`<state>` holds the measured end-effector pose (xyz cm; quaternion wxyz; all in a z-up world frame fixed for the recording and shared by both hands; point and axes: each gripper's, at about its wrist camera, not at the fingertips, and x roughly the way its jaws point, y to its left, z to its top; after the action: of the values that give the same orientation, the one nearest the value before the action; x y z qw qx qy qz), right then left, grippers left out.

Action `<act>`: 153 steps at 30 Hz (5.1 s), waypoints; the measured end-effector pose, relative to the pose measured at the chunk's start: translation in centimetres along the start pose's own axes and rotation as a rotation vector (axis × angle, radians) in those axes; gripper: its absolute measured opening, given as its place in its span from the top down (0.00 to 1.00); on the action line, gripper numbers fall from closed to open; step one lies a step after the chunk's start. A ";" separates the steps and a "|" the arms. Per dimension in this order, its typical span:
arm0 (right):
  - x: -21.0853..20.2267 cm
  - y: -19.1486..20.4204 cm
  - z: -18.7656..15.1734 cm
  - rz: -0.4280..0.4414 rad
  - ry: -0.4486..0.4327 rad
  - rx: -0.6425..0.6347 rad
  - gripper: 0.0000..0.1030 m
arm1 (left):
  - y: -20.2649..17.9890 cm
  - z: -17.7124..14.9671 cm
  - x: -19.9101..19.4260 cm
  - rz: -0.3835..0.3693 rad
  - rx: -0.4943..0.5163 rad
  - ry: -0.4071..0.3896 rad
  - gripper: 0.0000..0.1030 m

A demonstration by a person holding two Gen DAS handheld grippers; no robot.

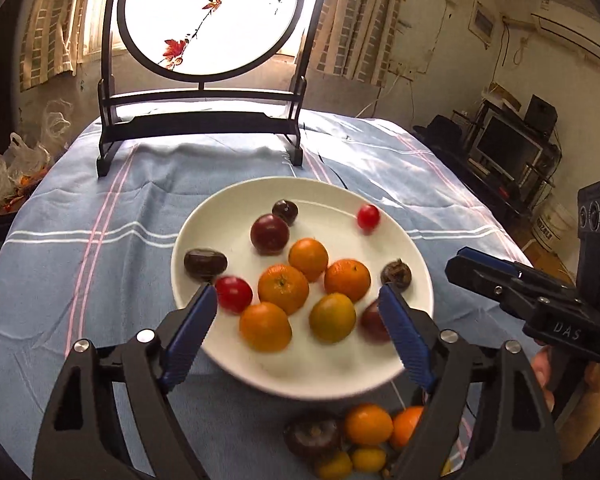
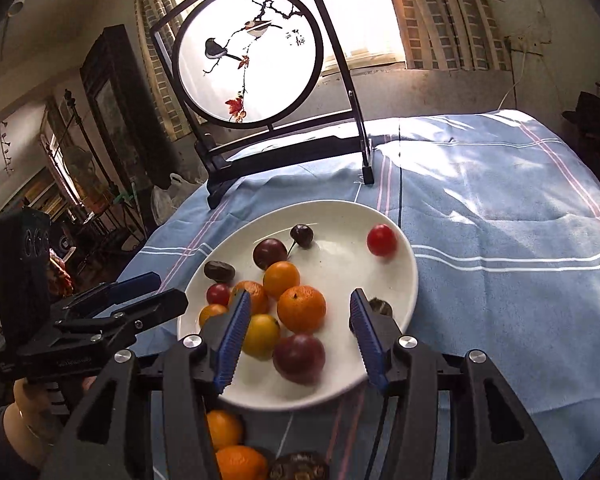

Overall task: Organize fruits
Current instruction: 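Lower the plum and red tomato onto the plate and open both grippers, then grasp a yellow-green tomato with the left gripper while the right gripper grasps a yellow tomato, then place both yellow tomatoes on the plate and open both grippers, then grasp a brown mangosteen with the left gripper while the right gripper grasps a dark plum, then lower the mangosteen and plum onto the plate and open both grippers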

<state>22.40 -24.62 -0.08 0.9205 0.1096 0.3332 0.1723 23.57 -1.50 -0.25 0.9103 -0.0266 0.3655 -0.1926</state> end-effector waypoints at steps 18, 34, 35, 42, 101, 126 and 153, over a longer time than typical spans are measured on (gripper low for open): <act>-6.1 -1.8 -10.2 0.082 -0.019 0.099 0.45 | -2.5 -11.6 -0.7 0.064 0.160 0.196 0.60; -5.5 -0.4 -10.7 0.061 0.040 0.027 0.45 | -3.8 -10.2 -0.2 0.035 0.195 0.190 0.75; -5.4 0.4 -11.0 0.052 0.061 -0.015 0.47 | -3.7 -10.3 -1.0 0.023 0.189 0.178 0.76; -4.4 5.9 -14.2 0.034 0.219 -0.270 0.56 | -2.8 -11.8 -5.8 -0.010 0.151 0.128 0.76; -5.1 0.0 -11.6 -0.078 0.083 -0.060 0.50 | -2.1 -7.9 3.1 0.005 0.199 0.242 0.54; -3.5 2.8 -12.0 0.015 0.212 -0.130 0.76 | -0.5 -11.5 -6.2 -0.031 0.114 0.101 0.60; 5.5 -0.8 3.1 0.002 0.050 0.028 0.57 | 2.1 3.2 4.9 0.016 -0.035 0.047 0.37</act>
<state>28.56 -23.44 -1.20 0.9102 0.1184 0.3582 0.1711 29.65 -1.70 -1.55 0.9024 -0.0351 0.3902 -0.1793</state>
